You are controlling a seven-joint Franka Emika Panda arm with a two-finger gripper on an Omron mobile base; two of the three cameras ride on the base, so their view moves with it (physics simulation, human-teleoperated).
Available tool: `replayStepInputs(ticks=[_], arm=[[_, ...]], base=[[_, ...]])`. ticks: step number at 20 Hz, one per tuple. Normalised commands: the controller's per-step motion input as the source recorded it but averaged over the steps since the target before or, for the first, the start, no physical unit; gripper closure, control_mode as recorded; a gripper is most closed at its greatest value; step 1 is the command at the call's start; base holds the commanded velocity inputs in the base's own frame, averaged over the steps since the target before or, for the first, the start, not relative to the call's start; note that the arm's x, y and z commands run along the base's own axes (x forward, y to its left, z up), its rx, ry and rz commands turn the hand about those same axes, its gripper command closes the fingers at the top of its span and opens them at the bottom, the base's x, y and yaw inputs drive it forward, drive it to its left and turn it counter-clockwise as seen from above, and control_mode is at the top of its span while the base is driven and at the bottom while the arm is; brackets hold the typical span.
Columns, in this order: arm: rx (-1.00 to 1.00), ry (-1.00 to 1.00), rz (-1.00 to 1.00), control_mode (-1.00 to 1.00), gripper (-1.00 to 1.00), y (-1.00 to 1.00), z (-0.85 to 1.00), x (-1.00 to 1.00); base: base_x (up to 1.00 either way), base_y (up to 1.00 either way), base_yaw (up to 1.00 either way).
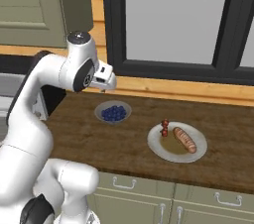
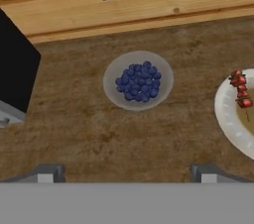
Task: Pick up the kebab skewer and baguette bread, and place them inside the toaster oven. Close the toaster oven door and start by setting the timer.
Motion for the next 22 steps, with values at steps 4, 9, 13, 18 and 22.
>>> replayStepInputs(ticks=[4,9,13,18,22], arm=[[0.0,-0.12,-0.03,-1.0,-1.0,0.62,-0.2,-0.48],[0.0,-0.07,-0.03,-1.0,-1.0,0.61,-0.17,-0.41],[0.0,0.0,-0.03,-1.0,-1.0,0.73,-0.14,-0.17],[0.0,0.0,0.0,-1.0,-1.0,0.87,-0.09,-0.03],[0.0,0.0,0.0,-1.0,-1.0,0.86,-0.09,-0.01]], base=[[0.0,0.0,0.0],[0.0,0.0,0.0],[0.0,0.0,0.0],[0.0,0.0,0.0],[0.0,0.0,0.0]])
